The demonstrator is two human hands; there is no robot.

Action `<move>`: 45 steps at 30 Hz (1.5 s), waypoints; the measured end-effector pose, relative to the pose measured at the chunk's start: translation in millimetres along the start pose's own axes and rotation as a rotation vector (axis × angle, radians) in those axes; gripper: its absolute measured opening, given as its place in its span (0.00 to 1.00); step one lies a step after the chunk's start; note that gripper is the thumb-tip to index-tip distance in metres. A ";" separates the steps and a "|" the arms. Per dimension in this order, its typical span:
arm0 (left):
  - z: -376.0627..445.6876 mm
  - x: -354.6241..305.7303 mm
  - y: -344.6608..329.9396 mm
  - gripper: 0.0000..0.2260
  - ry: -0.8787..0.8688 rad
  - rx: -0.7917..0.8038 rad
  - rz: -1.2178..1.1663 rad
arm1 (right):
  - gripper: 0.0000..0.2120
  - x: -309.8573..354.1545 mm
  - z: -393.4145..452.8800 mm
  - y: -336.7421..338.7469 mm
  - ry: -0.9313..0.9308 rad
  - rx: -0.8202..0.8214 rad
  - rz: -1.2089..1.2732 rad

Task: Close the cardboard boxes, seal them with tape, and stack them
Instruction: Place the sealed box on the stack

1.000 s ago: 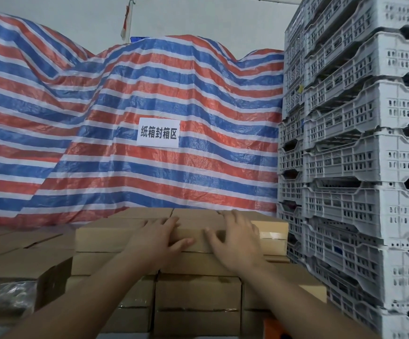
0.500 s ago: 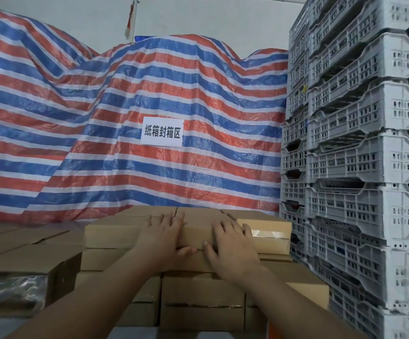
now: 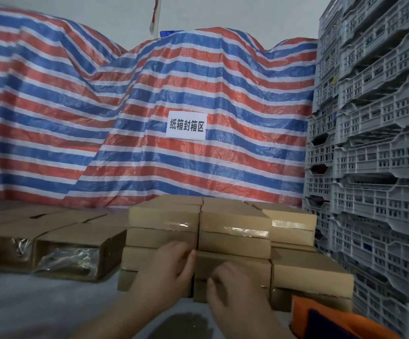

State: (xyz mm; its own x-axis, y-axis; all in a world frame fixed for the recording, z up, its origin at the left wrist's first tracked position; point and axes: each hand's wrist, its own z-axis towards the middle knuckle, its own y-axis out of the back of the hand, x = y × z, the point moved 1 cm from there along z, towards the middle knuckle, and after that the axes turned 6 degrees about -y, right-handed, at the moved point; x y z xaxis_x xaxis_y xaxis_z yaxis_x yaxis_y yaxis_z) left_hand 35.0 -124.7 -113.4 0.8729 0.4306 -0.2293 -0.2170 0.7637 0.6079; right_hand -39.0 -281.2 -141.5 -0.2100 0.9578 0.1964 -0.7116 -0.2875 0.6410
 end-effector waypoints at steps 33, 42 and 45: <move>-61.2 152.7 167.2 0.11 -0.052 -0.372 0.344 | 0.19 159.1 74.7 -95.4 0.255 -0.036 0.143; -132.0 340.4 282.1 0.22 0.450 -0.286 0.809 | 0.16 279.7 168.8 -223.7 0.226 0.270 0.183; -161.2 383.0 305.3 0.27 0.578 -0.172 0.944 | 0.28 320.1 187.0 -260.9 0.242 0.320 0.189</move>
State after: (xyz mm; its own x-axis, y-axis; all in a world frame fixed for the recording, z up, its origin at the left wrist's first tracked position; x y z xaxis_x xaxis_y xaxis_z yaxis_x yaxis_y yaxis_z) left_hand 232.7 351.0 -138.2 0.0020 0.9970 -0.0773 -0.7816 0.0497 0.6218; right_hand 204.7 99.4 -107.1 -0.4947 0.8508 0.1775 -0.4100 -0.4085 0.8155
